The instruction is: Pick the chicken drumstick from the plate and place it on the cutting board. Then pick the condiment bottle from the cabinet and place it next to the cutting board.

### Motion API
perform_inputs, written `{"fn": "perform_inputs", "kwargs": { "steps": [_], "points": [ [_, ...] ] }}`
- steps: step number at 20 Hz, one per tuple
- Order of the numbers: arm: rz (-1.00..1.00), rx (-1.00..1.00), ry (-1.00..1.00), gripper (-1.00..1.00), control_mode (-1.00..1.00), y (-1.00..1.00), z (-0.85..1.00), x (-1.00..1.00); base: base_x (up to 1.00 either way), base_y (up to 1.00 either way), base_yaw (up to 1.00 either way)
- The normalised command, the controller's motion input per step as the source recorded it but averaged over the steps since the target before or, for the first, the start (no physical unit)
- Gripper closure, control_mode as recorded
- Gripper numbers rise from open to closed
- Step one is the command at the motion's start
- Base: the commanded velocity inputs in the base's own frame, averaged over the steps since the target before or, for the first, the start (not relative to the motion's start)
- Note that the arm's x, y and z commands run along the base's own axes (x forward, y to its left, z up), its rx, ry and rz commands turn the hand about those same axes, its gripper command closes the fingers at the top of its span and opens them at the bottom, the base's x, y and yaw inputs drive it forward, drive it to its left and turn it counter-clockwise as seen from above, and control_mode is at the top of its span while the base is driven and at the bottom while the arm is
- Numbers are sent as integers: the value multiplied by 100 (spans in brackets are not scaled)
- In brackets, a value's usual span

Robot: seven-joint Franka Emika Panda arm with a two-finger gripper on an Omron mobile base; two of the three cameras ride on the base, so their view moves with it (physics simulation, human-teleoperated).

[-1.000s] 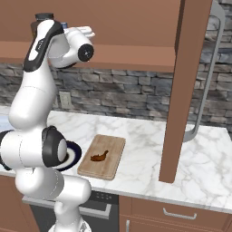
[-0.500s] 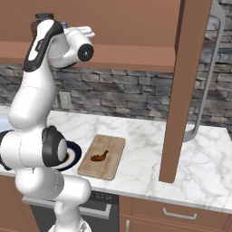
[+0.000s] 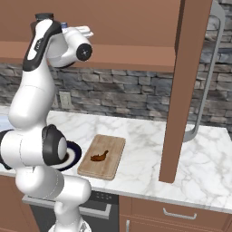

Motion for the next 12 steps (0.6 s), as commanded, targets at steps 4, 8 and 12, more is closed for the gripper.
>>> {"fn": "perform_inputs", "kwargs": {
  "steps": [4, 8, 12],
  "points": [
    [0, 0, 0, -100, -100, 6, 0, 3, 0, 0, 0],
    [0, 0, 0, -100, -100, 3, 0, 2, 0, 0, 0],
    [0, 0, 0, -100, -100, 1, 0, 2, 0, 0, 0]
  ]
}}
